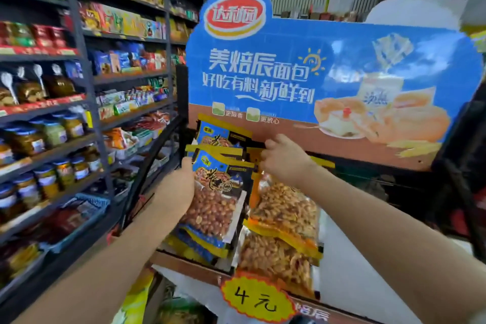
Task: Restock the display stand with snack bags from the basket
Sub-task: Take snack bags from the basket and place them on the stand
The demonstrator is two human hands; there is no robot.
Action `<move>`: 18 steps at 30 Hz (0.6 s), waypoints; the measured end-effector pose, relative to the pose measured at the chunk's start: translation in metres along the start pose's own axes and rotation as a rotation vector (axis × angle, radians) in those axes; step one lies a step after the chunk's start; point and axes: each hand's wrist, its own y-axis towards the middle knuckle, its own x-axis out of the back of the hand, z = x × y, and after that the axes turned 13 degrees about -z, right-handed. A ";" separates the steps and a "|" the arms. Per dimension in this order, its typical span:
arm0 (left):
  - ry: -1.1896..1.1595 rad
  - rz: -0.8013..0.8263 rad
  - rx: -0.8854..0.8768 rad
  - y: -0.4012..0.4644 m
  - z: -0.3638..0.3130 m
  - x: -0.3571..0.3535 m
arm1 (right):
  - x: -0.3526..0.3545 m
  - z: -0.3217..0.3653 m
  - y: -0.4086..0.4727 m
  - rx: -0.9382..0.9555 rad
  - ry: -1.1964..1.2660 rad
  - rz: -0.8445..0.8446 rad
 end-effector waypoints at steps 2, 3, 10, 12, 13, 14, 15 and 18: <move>0.021 -0.004 0.031 0.000 0.004 -0.004 | -0.012 0.022 0.000 -0.054 0.054 0.017; -0.009 -0.009 0.051 -0.002 0.008 -0.003 | -0.013 0.032 -0.002 -0.147 0.083 -0.010; -0.133 -0.106 -0.637 -0.028 0.029 0.009 | -0.002 0.077 -0.055 -0.888 0.765 -0.105; -0.279 0.021 -0.589 -0.034 0.033 0.022 | 0.006 0.094 -0.073 -0.798 0.655 -0.005; -0.325 0.109 -0.557 -0.037 0.039 0.025 | 0.008 0.102 -0.079 -0.750 0.641 0.040; -0.308 0.237 -0.555 -0.041 0.047 0.027 | 0.010 0.108 -0.083 -0.718 0.667 0.064; -0.236 0.311 -0.607 -0.045 0.054 0.027 | 0.011 0.112 -0.087 -0.694 0.686 0.075; -0.119 0.388 -0.712 -0.050 0.061 0.024 | 0.009 0.120 -0.089 -0.625 0.587 0.083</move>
